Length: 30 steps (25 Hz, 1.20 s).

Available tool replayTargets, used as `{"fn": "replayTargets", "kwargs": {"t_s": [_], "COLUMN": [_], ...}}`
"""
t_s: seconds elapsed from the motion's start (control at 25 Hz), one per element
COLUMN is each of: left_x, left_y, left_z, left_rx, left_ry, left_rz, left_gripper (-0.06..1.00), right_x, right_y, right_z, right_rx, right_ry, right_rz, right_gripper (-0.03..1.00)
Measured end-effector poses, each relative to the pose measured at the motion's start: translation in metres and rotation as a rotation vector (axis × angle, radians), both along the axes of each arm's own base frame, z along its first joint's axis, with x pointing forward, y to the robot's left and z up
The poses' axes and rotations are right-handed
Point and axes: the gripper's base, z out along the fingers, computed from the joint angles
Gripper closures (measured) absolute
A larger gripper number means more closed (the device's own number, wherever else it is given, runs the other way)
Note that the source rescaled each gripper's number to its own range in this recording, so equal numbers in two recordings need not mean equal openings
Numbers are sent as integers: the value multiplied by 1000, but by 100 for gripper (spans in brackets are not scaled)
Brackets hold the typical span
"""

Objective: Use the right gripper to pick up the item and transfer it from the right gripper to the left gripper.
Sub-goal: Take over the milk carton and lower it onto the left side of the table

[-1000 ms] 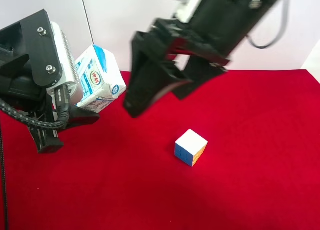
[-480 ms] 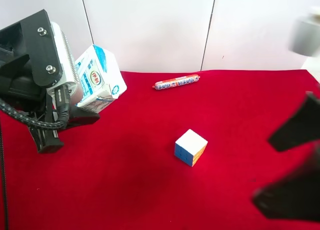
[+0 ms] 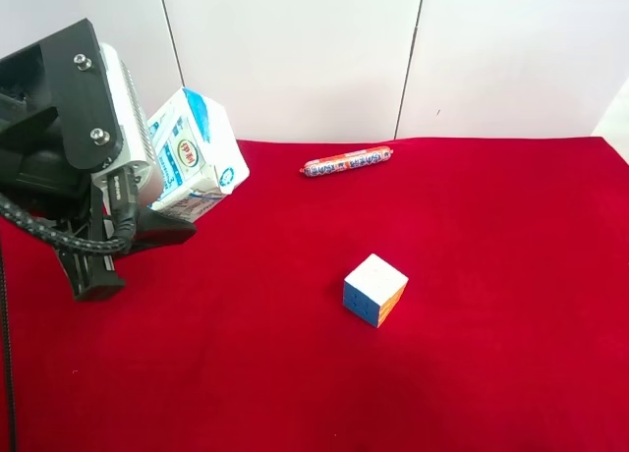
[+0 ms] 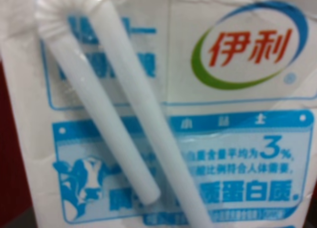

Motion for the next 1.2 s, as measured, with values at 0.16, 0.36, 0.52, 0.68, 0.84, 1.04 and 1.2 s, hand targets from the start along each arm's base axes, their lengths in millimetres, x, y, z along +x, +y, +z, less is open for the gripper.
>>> {"fn": "replayTargets", "kwargs": {"t_s": [0.16, 0.36, 0.52, 0.68, 0.84, 1.04, 1.2], "left_x": [0, 0, 0, 0, 0, 0, 0], "left_y": [0, 0, 0, 0, 0, 0, 0], "left_z": [0, 0, 0, 0, 0, 0, 0], "left_rx": [0, 0, 0, 0, 0, -1, -1], "left_ry": [0, 0, 0, 0, 0, 1, 1], "left_rz": [0, 0, 0, 0, 0, 0, 0], "left_gripper": [94, 94, 94, 94, 94, 94, 94], "right_x": [-2, 2, 3, 3, 2, 3, -4], "right_y": [-6, -8, -9, -9, -9, -11, -19], "right_z": [-25, -37, -37, -37, -36, -36, -35], "right_rx": [41, 56, 55, 56, 62, 59, 101], "right_ry": [-35, -40, -45, -45, -52, -60, -118], "right_rz": [-67, -130, -137, -137, -141, -172, -295], "right_gripper": [-3, -3, -3, -3, -3, -3, -3]}}
